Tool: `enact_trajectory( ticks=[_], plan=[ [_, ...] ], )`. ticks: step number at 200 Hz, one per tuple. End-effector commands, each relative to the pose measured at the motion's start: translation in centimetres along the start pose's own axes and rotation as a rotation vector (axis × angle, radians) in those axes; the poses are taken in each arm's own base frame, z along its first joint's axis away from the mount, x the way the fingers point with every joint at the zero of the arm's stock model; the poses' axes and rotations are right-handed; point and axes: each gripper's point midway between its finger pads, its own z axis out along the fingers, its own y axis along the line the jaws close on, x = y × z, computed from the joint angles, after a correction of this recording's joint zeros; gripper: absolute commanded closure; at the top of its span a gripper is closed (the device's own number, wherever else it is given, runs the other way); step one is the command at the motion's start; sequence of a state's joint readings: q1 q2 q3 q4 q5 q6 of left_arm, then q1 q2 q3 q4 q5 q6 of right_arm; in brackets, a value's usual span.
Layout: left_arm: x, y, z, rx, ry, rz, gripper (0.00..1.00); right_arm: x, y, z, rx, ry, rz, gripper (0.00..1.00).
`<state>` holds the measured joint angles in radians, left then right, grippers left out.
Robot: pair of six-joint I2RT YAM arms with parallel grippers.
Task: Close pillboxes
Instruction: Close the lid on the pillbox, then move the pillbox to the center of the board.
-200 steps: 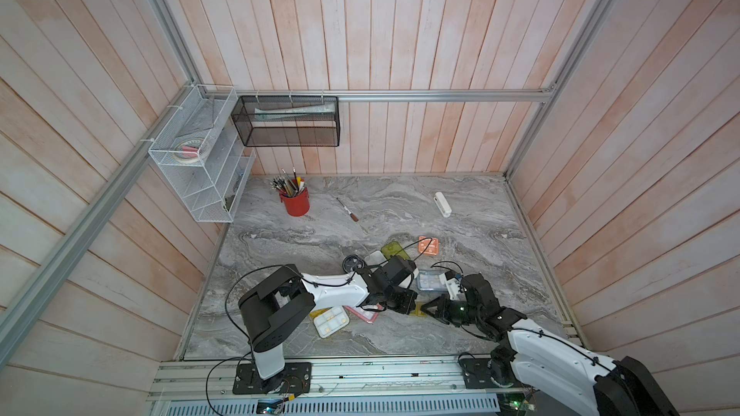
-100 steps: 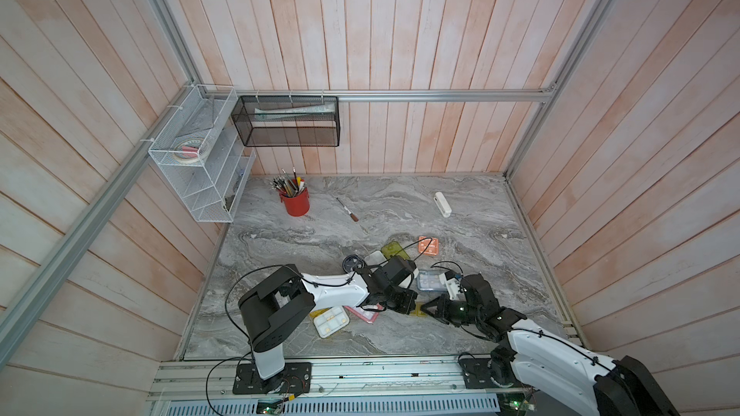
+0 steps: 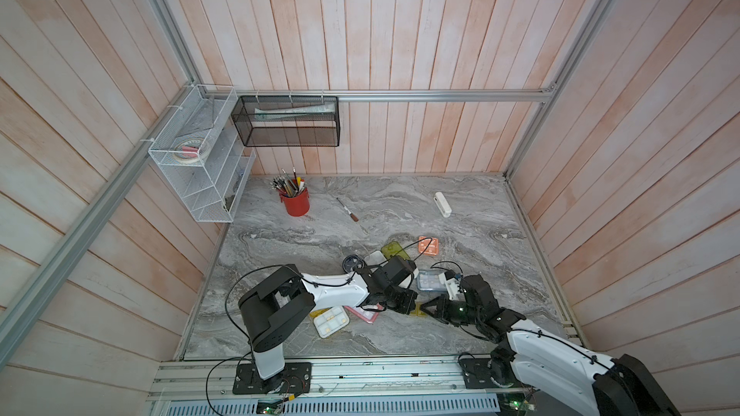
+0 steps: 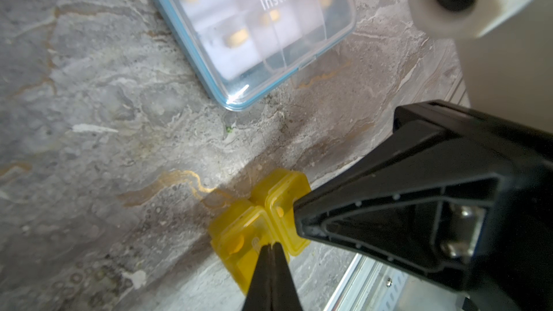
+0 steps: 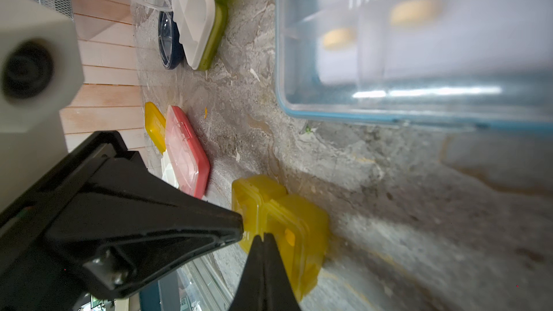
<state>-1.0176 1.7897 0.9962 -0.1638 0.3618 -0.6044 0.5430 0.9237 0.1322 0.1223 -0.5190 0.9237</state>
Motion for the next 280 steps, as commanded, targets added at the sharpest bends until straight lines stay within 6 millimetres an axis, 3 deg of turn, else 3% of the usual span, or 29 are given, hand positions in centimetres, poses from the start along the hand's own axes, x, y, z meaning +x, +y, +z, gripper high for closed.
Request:
enact_trajectory(
  ticks=[1, 50, 116, 180, 213, 245, 280],
  plan=[
    [0.9, 1.0, 0.7, -0.033, 0.030, -0.001, 0.99, 1.2, -3.0, 0.3, 0.110, 0.021, 0.024, 0.95],
    [0.9, 1.1, 0.7, -0.036, 0.029, 0.000, 1.00, 1.5, -3.1, 0.5, 0.127, 0.033, 0.015, 0.95],
    [0.0, 0.8, 0.0, -0.058, 0.007, 0.016, 1.00, 0.4, -1.5, 0.0, 0.100, 0.002, -0.013, 0.95],
    [-4.3, -0.9, -4.4, -0.061, -0.126, 0.051, 0.98, -2.3, 2.5, -1.1, 0.029, -0.087, -0.072, 0.95],
    [-4.7, -0.7, -6.9, -0.082, -0.171, 0.052, 0.96, -2.9, 4.1, -1.2, 0.009, -0.098, -0.100, 0.90],
    [-4.6, 2.6, -9.9, -0.145, -0.223, -0.008, 0.92, -2.7, 4.7, -0.4, 0.031, -0.074, -0.131, 0.75],
    [-2.9, 6.5, -13.0, -0.219, -0.260, -0.083, 0.70, -1.7, 6.5, 1.2, 0.018, -0.030, -0.166, 0.64]
  ],
)
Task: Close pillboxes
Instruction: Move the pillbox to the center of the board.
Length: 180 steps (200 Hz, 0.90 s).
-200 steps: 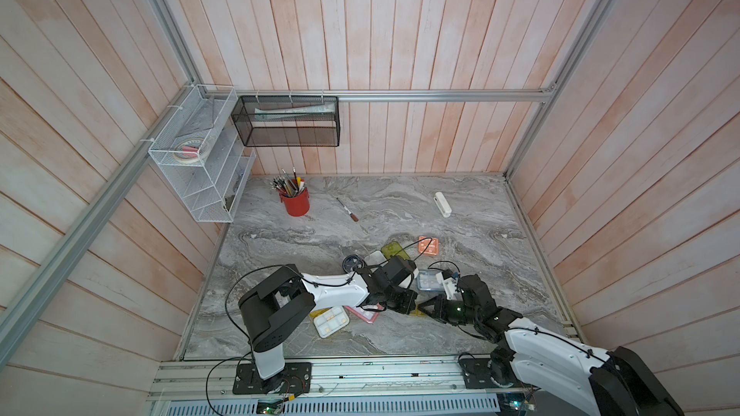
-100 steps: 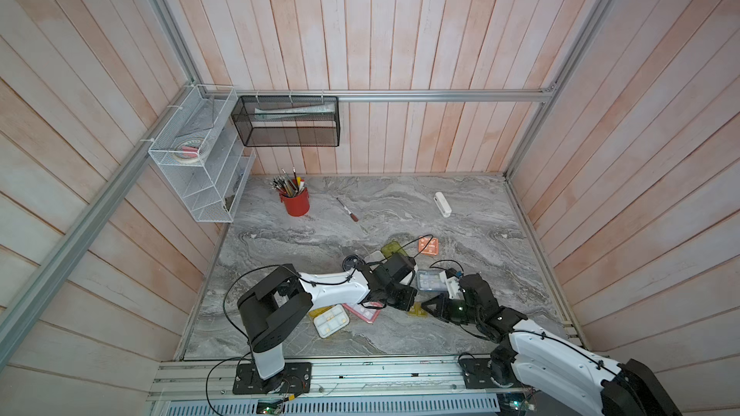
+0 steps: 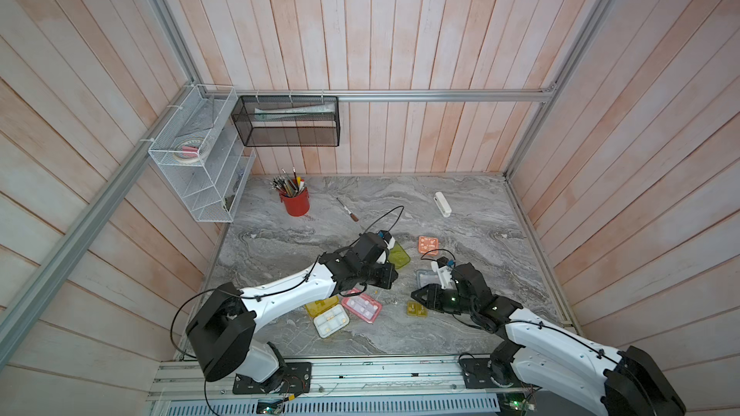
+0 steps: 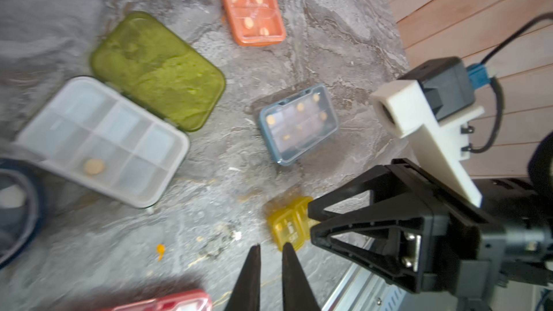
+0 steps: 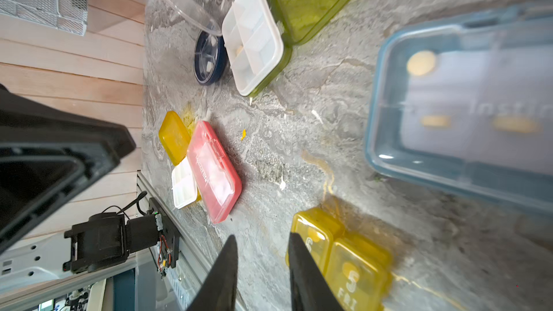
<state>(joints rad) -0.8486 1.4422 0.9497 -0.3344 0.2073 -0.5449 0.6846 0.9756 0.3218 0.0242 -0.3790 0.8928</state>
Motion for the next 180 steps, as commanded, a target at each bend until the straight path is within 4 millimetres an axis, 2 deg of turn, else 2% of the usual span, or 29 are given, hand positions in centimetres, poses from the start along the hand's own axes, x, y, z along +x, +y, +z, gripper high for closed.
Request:
enact_trajectory(
  ticks=[1, 10, 34, 68, 79, 94, 122, 152, 180],
  plan=[
    [1.7, 3.7, -1.4, -0.097, 0.018, -0.040, 0.70, -0.3, 1.6, 0.8, -0.007, -0.005, -0.035, 0.64],
    [2.0, 4.8, -2.1, -0.113, 0.010, -0.059, 0.67, -0.1, 2.2, 1.3, -0.010, 0.007, -0.046, 0.63],
    [2.8, 7.1, -3.6, -0.142, -0.001, -0.101, 0.66, 0.6, 3.6, 2.8, -0.020, 0.044, -0.072, 0.62],
    [4.5, 9.7, -4.3, -0.168, 0.004, -0.149, 0.65, 1.7, 5.0, 5.1, -0.040, 0.102, -0.087, 0.61],
    [5.0, 10.4, -4.3, -0.178, 0.006, -0.160, 0.64, 2.2, 5.4, 5.8, -0.047, 0.126, -0.091, 0.57],
    [5.5, 11.2, -4.3, -0.188, 0.011, -0.172, 0.56, 2.7, 5.9, 6.7, -0.048, 0.164, -0.100, 0.50],
    [5.6, 11.8, -4.1, -0.179, 0.009, -0.185, 0.48, 3.6, 6.9, 8.1, -0.052, 0.207, -0.118, 0.46],
    [5.7, 11.9, -3.5, -0.167, 0.026, -0.192, 0.47, 4.3, 7.4, 8.7, -0.062, 0.231, -0.115, 0.45],
    [6.0, 11.9, -2.6, -0.148, 0.043, -0.198, 0.46, 4.9, 7.0, 9.0, -0.067, 0.240, -0.090, 0.44]
  ],
)
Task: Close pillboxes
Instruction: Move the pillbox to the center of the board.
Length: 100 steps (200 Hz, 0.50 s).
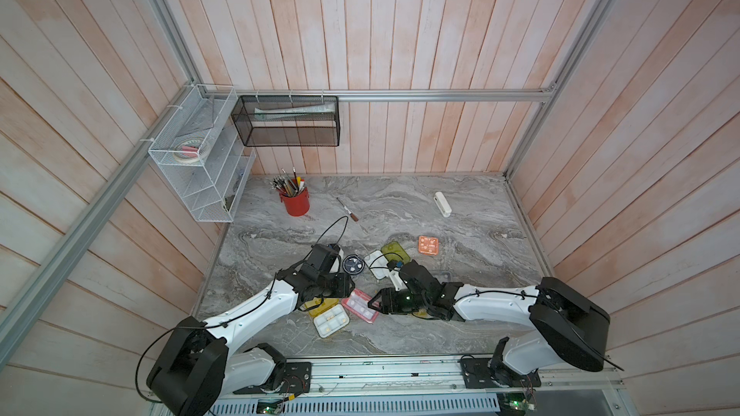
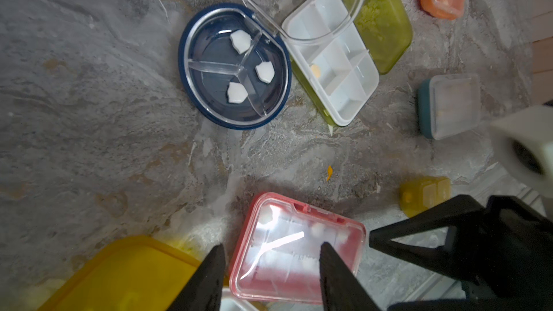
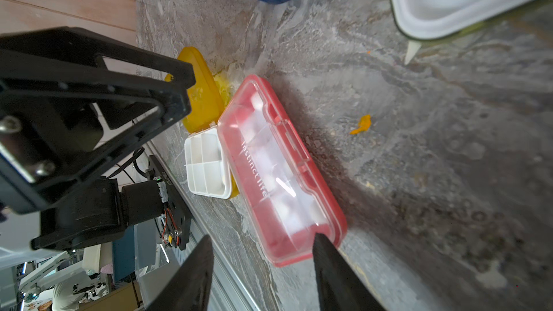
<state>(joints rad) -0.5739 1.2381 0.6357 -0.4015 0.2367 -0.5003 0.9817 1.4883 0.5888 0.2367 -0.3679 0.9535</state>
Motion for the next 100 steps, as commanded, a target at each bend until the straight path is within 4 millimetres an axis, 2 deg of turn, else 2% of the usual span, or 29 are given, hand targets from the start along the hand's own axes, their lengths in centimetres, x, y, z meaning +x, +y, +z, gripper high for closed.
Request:
enact_trajectory(
  ticks=[1, 52, 100],
  plan=[
    [0.1, -0.3, 0.7, 0.033, 0.009, 0.010, 0.46, 0.4, 0.2, 0.4, -0.023, 0.009, 0.017, 0.44],
    [-0.1, -0.7, 1.9, 0.064, 0.020, -0.008, 0.46, 0.9, -0.1, 0.7, -0.017, 0.025, 0.032, 0.43],
    [0.7, -0.2, 3.0, 0.048, 0.063, -0.021, 0.46, 1.6, -0.9, 0.5, -0.005, 0.032, 0.060, 0.43]
  ],
)
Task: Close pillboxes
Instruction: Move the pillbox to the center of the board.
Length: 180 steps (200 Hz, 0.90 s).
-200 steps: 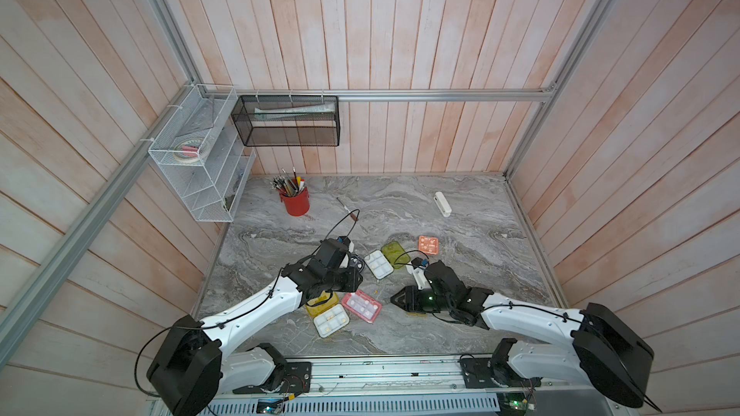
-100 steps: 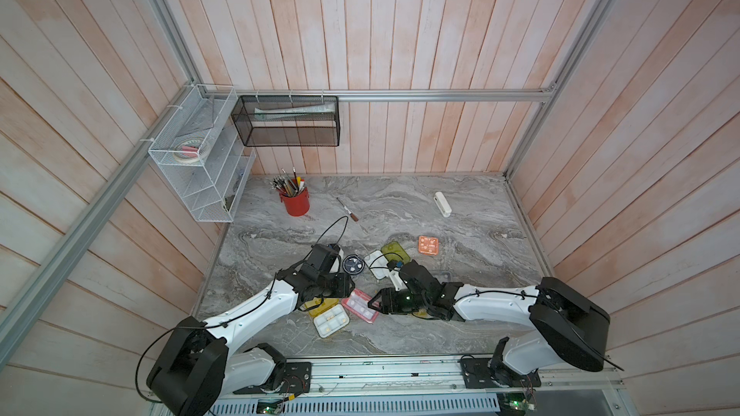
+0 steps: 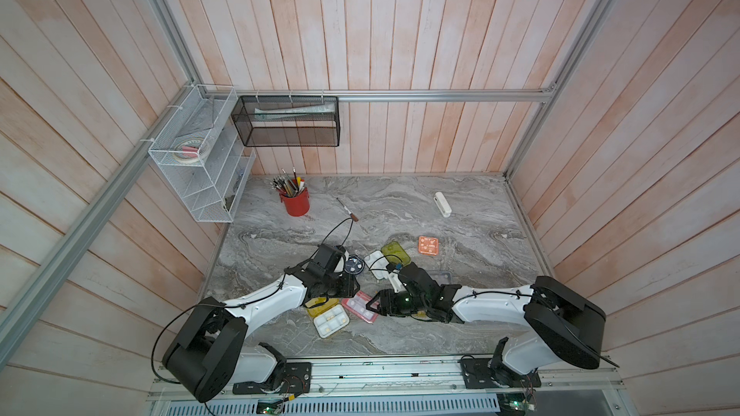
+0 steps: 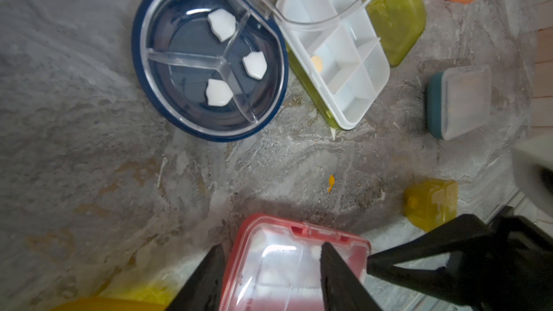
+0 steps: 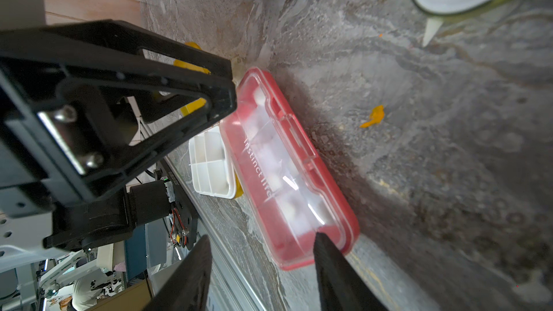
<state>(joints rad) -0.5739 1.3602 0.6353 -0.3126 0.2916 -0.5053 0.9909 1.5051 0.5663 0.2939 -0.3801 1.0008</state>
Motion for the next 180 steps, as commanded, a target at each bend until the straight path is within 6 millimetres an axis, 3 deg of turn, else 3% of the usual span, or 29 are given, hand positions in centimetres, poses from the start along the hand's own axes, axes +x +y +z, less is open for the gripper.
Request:
enact_trajectory(
  ticks=[1, 73, 137, 180],
  plan=[
    [0.3, 0.0, 0.5, 0.015, 0.009, -0.007, 0.45, 1.0, -1.0, 0.1, 0.018, 0.024, 0.026, 0.43],
    [2.1, -1.0, 1.8, 0.019, 0.066, 0.002, 0.54, 1.9, -1.9, 1.1, 0.028, 0.074, 0.040, 0.43],
    [3.2, -3.0, 2.8, 0.057, 0.088, -0.003, 0.60, 1.7, -2.4, 0.5, 0.062, 0.064, 0.015, 0.43],
    [3.6, -3.8, 3.7, 0.065, 0.098, -0.001, 0.61, 2.3, -0.7, 0.6, -0.001, 0.090, -0.044, 0.47]
  ],
)
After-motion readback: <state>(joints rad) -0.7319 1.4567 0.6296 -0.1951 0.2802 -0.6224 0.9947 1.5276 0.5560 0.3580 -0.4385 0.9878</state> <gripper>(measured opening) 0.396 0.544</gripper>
